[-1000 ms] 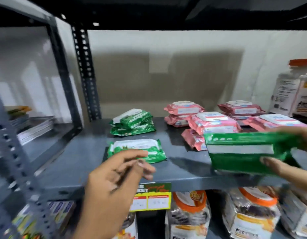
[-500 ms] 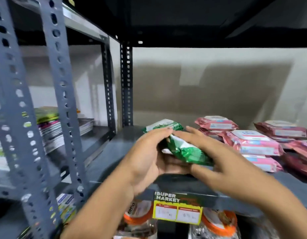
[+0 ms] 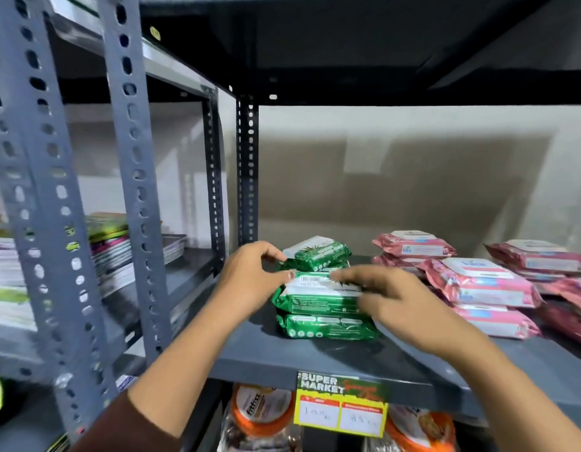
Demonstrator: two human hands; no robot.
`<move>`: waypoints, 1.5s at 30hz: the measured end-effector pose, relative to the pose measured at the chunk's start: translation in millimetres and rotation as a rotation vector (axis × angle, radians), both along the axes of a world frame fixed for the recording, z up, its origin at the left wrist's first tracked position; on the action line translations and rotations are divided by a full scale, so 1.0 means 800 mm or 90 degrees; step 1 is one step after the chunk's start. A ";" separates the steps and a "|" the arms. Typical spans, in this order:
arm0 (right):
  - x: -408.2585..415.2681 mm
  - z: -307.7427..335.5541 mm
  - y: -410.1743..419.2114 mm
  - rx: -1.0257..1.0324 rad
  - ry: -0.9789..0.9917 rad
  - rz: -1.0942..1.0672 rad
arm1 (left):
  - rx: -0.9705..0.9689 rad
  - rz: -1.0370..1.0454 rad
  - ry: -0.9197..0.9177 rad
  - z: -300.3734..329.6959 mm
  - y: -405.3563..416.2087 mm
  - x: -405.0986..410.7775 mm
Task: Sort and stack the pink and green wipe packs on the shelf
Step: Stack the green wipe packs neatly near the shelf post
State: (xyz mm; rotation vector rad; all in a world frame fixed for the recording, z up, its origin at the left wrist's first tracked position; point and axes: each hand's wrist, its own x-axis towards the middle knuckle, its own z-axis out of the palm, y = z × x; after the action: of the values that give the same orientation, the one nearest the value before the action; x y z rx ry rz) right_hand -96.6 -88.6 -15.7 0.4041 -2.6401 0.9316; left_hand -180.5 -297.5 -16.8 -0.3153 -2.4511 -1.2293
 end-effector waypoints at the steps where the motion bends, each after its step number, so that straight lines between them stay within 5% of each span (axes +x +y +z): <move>1: -0.005 0.000 0.001 -0.088 0.018 -0.010 | -0.011 0.003 0.027 0.004 -0.004 0.008; 4: -0.024 -0.002 0.009 -0.272 -0.002 -0.057 | -0.081 -0.057 0.000 0.010 -0.018 0.034; 7: -0.030 -0.012 0.013 -0.303 -0.081 -0.086 | -0.180 -0.079 -0.053 0.007 -0.027 0.043; 14: 0.024 -0.033 -0.001 -0.387 0.047 -0.085 | -0.092 -0.131 -0.077 0.005 -0.031 0.037; 20: 0.037 -0.037 -0.029 -0.307 -0.004 -0.020 | -0.168 -0.237 -0.092 0.008 -0.001 0.011; 23: 0.030 -0.039 -0.016 -0.171 0.105 -0.127 | -0.049 -0.183 -0.046 0.008 -0.007 0.014; 25: 0.026 -0.040 -0.005 -0.135 0.069 -0.149 | 0.027 -0.200 -0.070 -0.001 -0.022 0.032; 29: 0.012 -0.049 0.002 -0.234 0.021 -0.080 | 0.030 -0.297 -0.155 -0.025 -0.028 0.039; 37: 0.001 -0.039 0.007 -0.163 -0.025 -0.115 | 0.007 -0.253 -0.091 -0.029 -0.017 0.014; 41: -0.037 0.025 0.010 -0.375 -0.028 -0.076 | 0.167 -0.155 -0.153 0.004 -0.010 -0.009; 45: -0.135 0.062 0.007 -0.377 -0.064 -0.160 | -0.036 -0.090 -0.261 0.041 0.028 -0.040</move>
State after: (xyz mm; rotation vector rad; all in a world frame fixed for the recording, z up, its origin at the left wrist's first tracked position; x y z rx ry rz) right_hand -204.3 -83.2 33.6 -0.1169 -2.2681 1.5918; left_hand -212.5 -275.2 16.1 -0.2790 -2.8574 -1.4004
